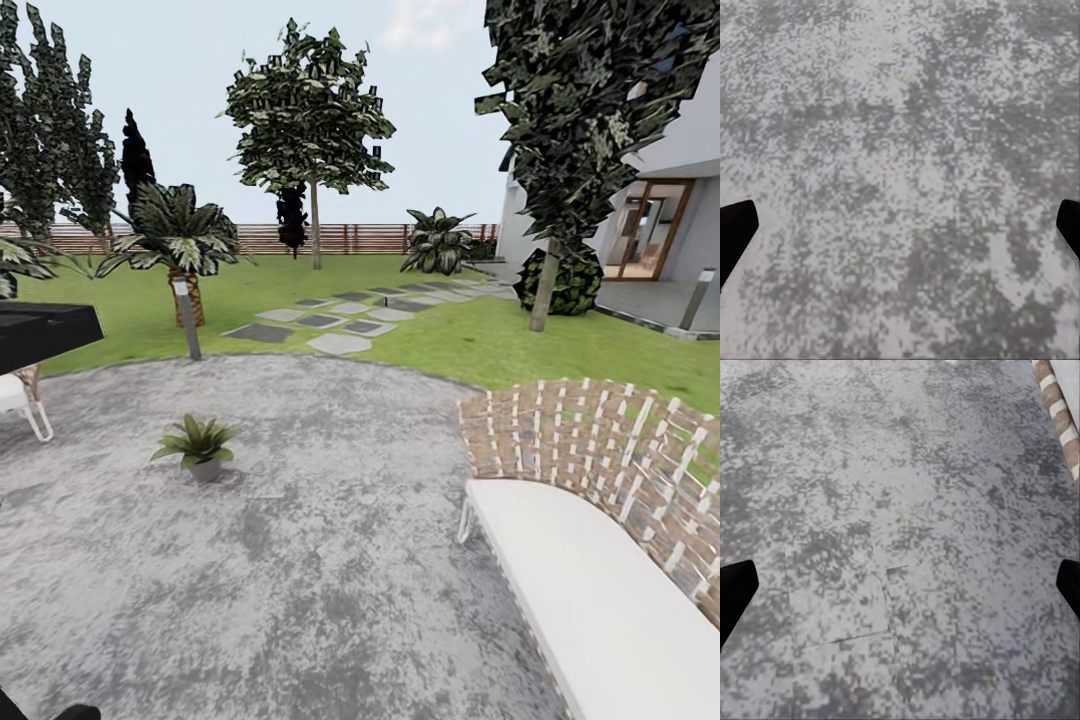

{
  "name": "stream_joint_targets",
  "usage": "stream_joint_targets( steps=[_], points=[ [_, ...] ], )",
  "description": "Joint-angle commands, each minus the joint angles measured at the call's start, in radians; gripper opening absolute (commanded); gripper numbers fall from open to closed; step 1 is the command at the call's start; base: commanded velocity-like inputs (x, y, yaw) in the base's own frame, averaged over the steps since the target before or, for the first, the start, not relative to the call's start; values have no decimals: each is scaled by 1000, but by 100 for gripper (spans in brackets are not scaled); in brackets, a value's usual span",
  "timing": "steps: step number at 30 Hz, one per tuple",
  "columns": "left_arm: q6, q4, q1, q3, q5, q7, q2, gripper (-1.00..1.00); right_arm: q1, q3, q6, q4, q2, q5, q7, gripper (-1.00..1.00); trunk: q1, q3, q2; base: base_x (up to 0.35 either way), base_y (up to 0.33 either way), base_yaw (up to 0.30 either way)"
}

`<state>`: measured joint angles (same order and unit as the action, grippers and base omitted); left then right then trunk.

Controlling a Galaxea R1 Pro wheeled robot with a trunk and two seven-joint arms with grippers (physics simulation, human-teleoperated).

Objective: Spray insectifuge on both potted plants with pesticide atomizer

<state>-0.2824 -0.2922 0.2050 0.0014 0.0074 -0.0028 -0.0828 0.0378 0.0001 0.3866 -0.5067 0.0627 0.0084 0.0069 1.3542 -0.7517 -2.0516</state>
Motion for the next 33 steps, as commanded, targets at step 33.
stream_joint_targets(
  steps=[33],
  points=[
    [-4,1,1,0,2,0,0,100,1,1,3,2,0,1,1,100,0,-1,0,338,0,0]
  ],
)
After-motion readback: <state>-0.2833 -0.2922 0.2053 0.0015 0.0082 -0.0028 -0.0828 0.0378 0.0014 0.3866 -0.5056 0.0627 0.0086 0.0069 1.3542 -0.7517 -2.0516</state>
